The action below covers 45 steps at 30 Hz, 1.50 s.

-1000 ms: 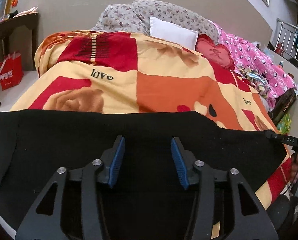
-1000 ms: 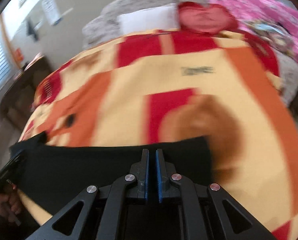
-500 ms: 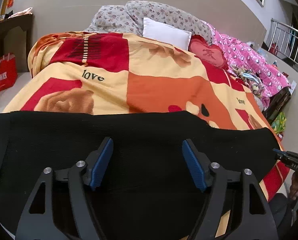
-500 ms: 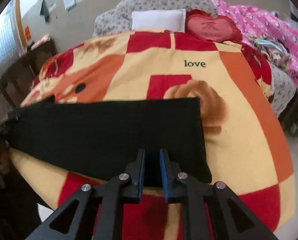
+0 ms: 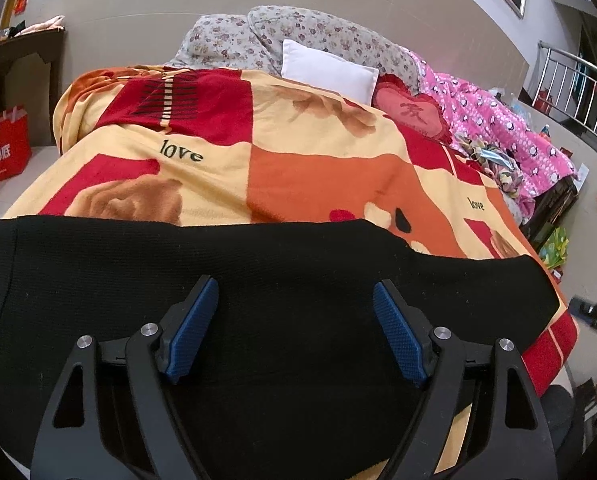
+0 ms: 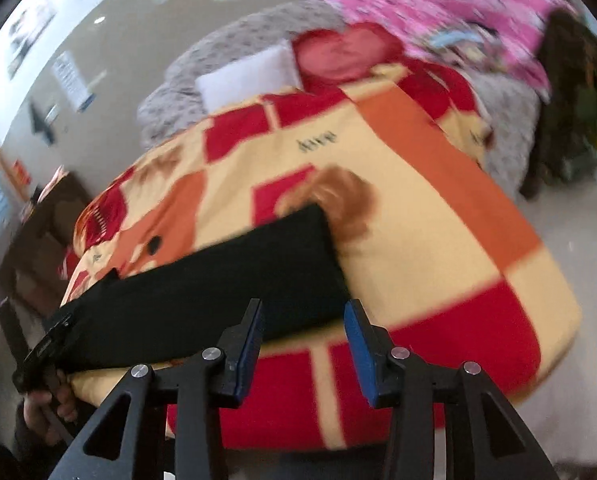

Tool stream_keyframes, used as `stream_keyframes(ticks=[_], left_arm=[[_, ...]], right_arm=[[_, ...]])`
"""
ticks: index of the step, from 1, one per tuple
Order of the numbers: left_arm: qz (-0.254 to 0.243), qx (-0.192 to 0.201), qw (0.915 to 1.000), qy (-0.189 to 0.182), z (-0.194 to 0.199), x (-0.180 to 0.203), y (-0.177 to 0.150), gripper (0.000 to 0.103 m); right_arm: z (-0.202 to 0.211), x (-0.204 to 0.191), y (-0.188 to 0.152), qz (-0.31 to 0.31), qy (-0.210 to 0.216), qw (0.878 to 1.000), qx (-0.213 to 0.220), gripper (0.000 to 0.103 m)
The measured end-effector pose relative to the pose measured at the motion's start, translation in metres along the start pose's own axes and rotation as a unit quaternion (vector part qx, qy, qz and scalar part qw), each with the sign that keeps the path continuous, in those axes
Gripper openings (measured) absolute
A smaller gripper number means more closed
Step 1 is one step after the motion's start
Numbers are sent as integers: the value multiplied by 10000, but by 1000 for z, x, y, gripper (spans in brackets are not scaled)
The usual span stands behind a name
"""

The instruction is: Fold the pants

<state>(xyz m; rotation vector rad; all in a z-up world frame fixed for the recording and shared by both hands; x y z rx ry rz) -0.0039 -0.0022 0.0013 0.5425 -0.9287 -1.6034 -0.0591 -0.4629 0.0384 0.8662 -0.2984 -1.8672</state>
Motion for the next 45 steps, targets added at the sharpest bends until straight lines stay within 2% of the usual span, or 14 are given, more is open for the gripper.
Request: stream_keyframes(ticks=[2, 4, 8, 12, 17, 21, 26, 30, 34, 38, 41, 44, 45], left_arm=[[-3, 10, 10000, -1, 1, 0, -1, 80], [-10, 8, 10000, 12, 1, 0, 0, 80], [-73, 3, 9999, 116, 1, 1, 0, 80], [-106, -2, 9998, 165, 0, 1, 0, 80], [-112, -2, 9998, 180, 0, 1, 0, 80], [-118, -4, 9998, 176, 0, 2, 0, 80], [-124, -8, 9997, 203, -1, 2, 0, 80], [-129, -9, 9997, 188, -1, 2, 0, 80], [-119, -2, 9997, 200, -1, 2, 0, 80], [-144, -7, 9996, 236, -1, 4, 0, 80], [-133, -1, 9997, 202, -1, 4, 0, 81], [-147, -2, 9997, 220, -2, 5, -1, 80], [-156, -1, 9996, 222, -1, 5, -1, 81]], right_arm=[[-11, 13, -8, -273, 18, 9994, -211, 40], [-12, 18, -10, -415, 170, 9989, -99, 40], [-19, 20, -1, -515, 348, 9980, -141, 40], [-27, 30, 11, -956, 710, 9926, -252, 40], [-33, 50, 20, -2110, 1170, 9690, -534, 40], [-29, 51, 16, -2494, 1230, 9573, -790, 40], [-29, 65, 11, -3329, 1399, 9291, -798, 39], [-32, 66, 15, -3569, 1400, 9202, -786, 39], [-33, 59, 8, -3466, 1479, 9206, -1021, 38], [-35, 64, 16, -3538, 1389, 9219, -746, 38], [-37, 54, 17, -3191, 1332, 9348, -811, 37], [-37, 61, 19, -3185, 1311, 9365, -652, 34], [-37, 59, 19, -3082, 1279, 9405, -637, 33]])
Point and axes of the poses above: each gripper's, at about its wrist camera, not at the fingertips, and z roughly against the way its jaws point, x to its right, y to its top, the point moved 1 cm from there along -z, roughly the way its jaws point, and after that the axes turned 11 degrees about -z, right-handed, at the moved point
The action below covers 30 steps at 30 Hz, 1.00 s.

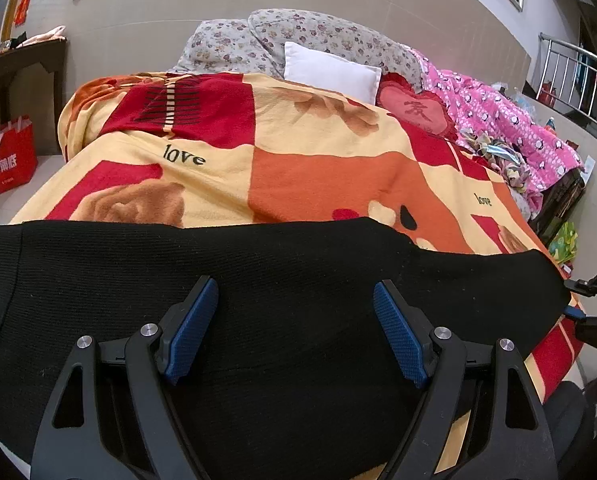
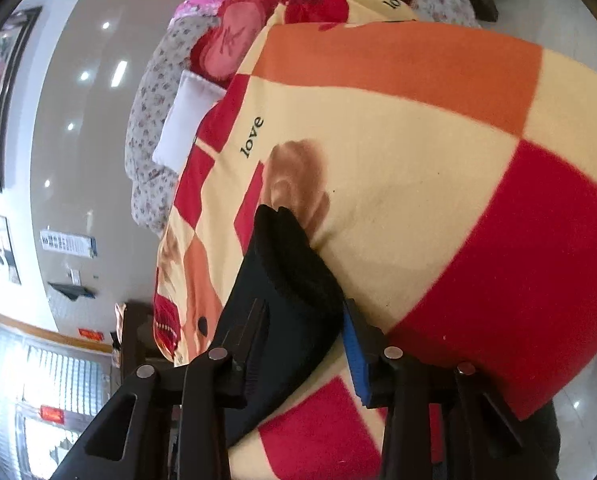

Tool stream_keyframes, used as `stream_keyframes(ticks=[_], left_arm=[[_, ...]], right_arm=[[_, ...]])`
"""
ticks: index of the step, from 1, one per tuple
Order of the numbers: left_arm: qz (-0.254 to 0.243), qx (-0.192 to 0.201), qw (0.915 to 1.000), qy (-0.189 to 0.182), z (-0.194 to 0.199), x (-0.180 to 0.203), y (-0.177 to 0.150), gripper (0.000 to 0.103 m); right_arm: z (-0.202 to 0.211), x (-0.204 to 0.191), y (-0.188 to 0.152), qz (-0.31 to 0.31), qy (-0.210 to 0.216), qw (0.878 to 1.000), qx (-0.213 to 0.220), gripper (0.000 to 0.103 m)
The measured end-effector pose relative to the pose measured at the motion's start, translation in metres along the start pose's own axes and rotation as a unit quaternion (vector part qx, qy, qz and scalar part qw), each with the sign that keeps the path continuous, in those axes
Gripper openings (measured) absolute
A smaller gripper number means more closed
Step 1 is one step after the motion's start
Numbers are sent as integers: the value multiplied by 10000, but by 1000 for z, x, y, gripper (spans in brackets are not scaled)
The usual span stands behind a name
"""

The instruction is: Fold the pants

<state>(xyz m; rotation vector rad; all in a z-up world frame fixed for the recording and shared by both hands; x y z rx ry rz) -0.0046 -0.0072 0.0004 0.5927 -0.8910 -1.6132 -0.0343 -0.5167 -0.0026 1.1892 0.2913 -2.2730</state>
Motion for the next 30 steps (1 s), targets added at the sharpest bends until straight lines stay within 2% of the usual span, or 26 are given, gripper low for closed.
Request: stream_keyframes(ticks=[3, 5, 7, 11, 15, 17, 25, 30], left_arm=[[7, 3, 10000, -5, 0, 0, 0, 80], [-7, -2, 10000, 1, 0, 0, 0, 81], [3, 1, 10000, 0, 0, 0, 0, 81], [-15, -1, 10000, 16, 0, 0, 0, 81], [-116, -41, 9998, 148, -1, 3, -1, 81], [-166, -52, 9996, 219, -1, 5, -1, 81], [-218, -129, 9992, 304, -3, 7, 0, 81], [-238, -136, 9992, 295, -2, 7, -1, 81]], right_arm=[[-2, -12, -7, 773, -384, 9962, 80, 26], [-3, -12, -9, 994, -526, 9936, 130, 17], [-3, -11, -9, 1136, -568, 9918, 176, 13], [-4, -6, -13, 1300, -429, 9900, 348, 11], [-6, -16, -26, 1891, -681, 9772, 690, 11], [-8, -19, -27, 1979, -775, 9742, 762, 11], [-9, -19, -26, 1951, -766, 9746, 788, 11], [-9, -12, -20, 1655, -473, 9828, 662, 13]])
Point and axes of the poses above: each gripper's, at about its wrist camera, not at the fingertips, and z roughly against the way its jaws point, x to its right, y to its top, the point moved 1 cm from there along -z, roughly the way its jaws point, and after that the axes turned 11 degrees about -z, right-handed, at the moved point
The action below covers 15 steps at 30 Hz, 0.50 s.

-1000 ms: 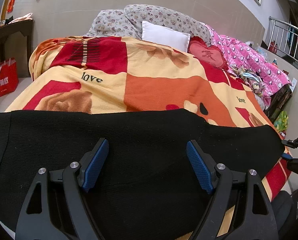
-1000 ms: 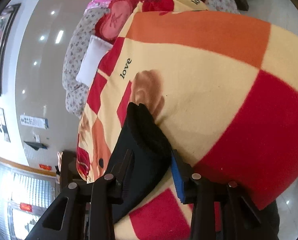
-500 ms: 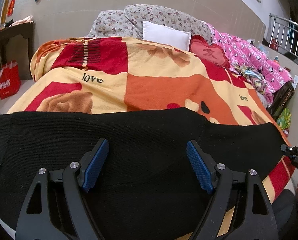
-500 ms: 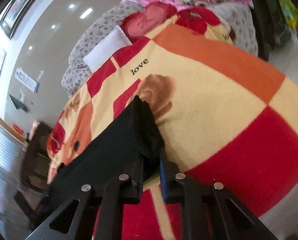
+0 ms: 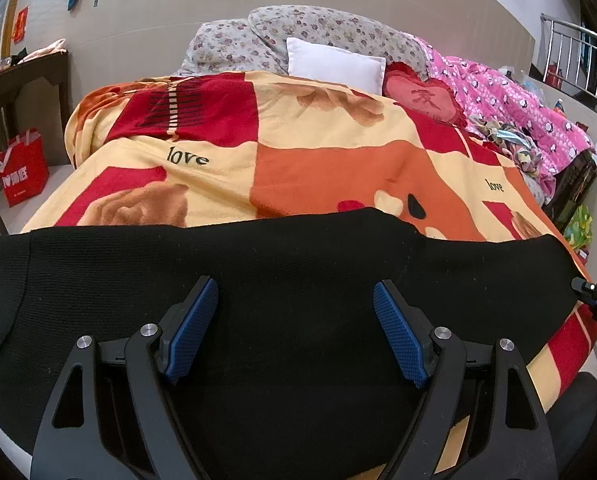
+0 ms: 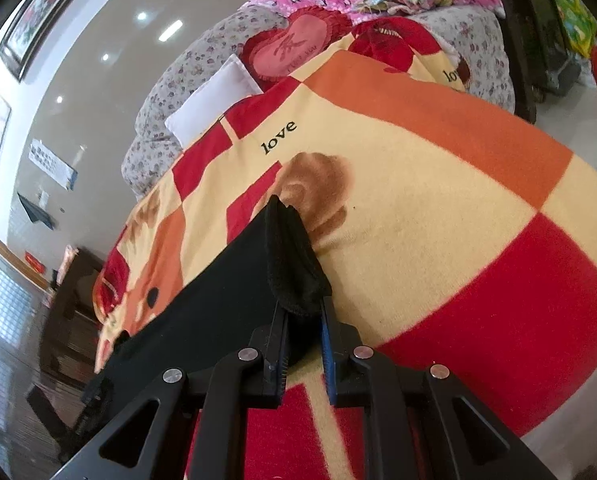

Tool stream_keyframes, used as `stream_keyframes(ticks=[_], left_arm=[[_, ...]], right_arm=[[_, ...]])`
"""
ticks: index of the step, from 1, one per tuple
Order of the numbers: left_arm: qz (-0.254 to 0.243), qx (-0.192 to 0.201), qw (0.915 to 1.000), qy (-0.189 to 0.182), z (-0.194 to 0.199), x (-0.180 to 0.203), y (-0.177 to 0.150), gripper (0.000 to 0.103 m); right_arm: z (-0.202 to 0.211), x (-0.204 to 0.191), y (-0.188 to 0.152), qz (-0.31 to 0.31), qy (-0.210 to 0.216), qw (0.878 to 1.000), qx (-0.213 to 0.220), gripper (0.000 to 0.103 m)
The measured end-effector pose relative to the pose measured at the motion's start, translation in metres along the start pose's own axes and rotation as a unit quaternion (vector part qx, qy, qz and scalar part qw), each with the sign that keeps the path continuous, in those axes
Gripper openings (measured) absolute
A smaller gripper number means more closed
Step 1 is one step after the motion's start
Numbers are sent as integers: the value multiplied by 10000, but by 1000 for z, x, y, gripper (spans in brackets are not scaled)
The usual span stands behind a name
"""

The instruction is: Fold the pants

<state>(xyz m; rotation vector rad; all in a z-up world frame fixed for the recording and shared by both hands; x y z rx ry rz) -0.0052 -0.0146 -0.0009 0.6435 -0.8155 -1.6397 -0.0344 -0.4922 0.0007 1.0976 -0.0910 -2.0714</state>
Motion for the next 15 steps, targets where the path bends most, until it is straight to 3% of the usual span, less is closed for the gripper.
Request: stream_keyframes(ticks=[6, 15], left_arm=[[0, -1, 10000, 11, 0, 0, 0, 81], [39, 19, 10000, -32, 0, -1, -1, 81]], right_arm=[[1, 6, 2, -238, 269, 9993, -75, 12], [4, -2, -1, 6, 77, 10000, 4, 9]])
Point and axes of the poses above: each gripper's, at about its wrist camera, not at the fingertips, and z roughly against the way its jaws point, x to its right, y to its top, the point moved 1 cm from there along -z, roughly the way its jaws point, and after that the axes turned 11 degrees about -z, right-handed, at the moved point
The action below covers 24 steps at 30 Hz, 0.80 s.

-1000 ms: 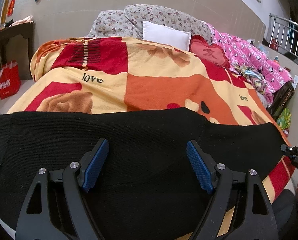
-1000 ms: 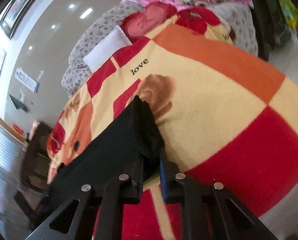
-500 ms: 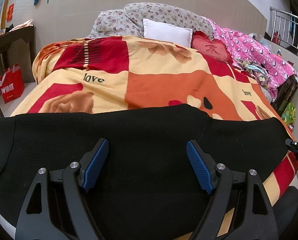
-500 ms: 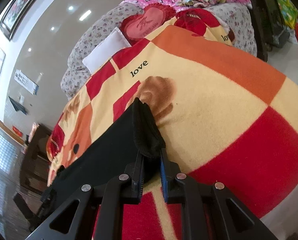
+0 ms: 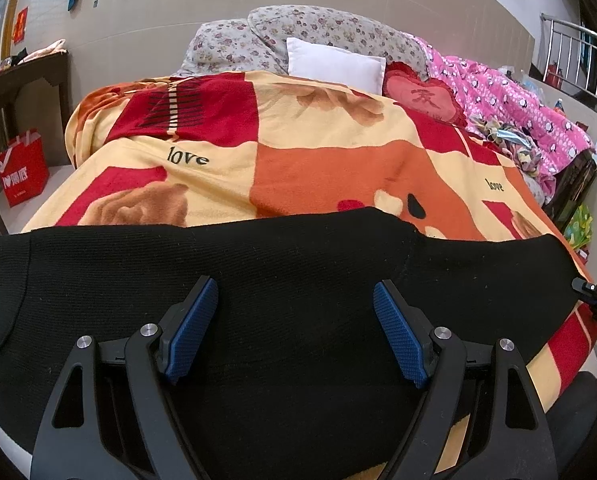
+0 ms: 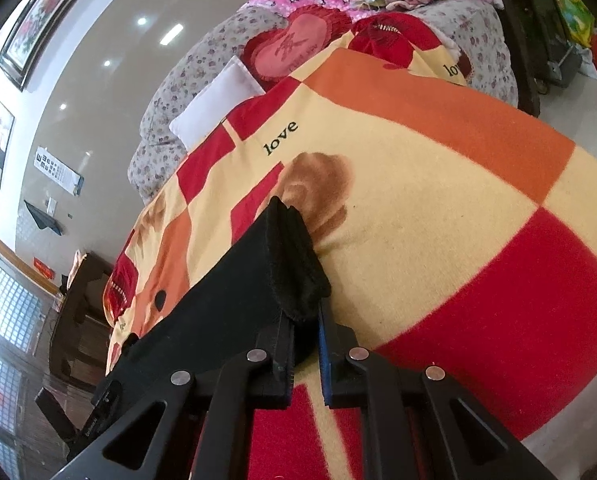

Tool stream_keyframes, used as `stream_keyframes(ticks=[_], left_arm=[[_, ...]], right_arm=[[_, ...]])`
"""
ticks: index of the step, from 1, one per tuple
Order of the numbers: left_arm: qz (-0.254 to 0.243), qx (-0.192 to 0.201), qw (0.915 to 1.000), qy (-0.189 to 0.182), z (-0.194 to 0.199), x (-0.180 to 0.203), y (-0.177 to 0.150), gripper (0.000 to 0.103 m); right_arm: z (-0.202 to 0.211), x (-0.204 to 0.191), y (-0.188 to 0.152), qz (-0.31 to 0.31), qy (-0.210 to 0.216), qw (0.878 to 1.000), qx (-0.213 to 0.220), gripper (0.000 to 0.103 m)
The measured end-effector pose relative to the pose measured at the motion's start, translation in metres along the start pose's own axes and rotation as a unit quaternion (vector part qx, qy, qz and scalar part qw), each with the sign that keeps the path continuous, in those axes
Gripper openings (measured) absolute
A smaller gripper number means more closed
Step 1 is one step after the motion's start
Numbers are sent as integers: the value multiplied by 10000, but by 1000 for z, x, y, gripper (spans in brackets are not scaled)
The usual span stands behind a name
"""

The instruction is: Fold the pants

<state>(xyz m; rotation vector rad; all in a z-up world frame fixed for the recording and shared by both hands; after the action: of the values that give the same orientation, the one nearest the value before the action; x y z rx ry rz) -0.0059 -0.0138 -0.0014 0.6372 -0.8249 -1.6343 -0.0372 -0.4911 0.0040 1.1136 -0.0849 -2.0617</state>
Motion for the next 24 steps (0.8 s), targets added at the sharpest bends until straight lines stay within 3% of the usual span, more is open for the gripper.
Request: stream_keyframes(ticks=[7, 11, 16, 24], left_arm=[[58, 21, 10000, -22, 0, -2, 0, 81], [116, 46, 9999, -50, 1, -3, 0, 81], [120, 50, 9999, -48, 2, -3, 0, 81], [575, 252, 9980, 105, 14, -23, 2, 81]], right_arm=[[9, -11, -3, 280, 169, 9993, 201, 9], [13, -35, -14, 831, 360, 9956, 232, 8], [8, -68, -35, 1422, 592, 9879, 155, 8], [-8, -103, -62, 1747, 1004, 9794, -95, 8]])
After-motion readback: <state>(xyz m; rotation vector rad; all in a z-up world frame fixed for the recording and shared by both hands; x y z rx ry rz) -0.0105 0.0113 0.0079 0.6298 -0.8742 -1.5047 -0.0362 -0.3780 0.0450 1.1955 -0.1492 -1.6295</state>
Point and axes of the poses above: each gripper's, at about its wrist camera, not at the fingertips, and z roughly against the way its jaws point, x to its right, y to its top, the point moved 1 cm from there along -z, roughly the way its jaws point, and after that the axes turned 11 degrees about -z, right-handed, at the moved point
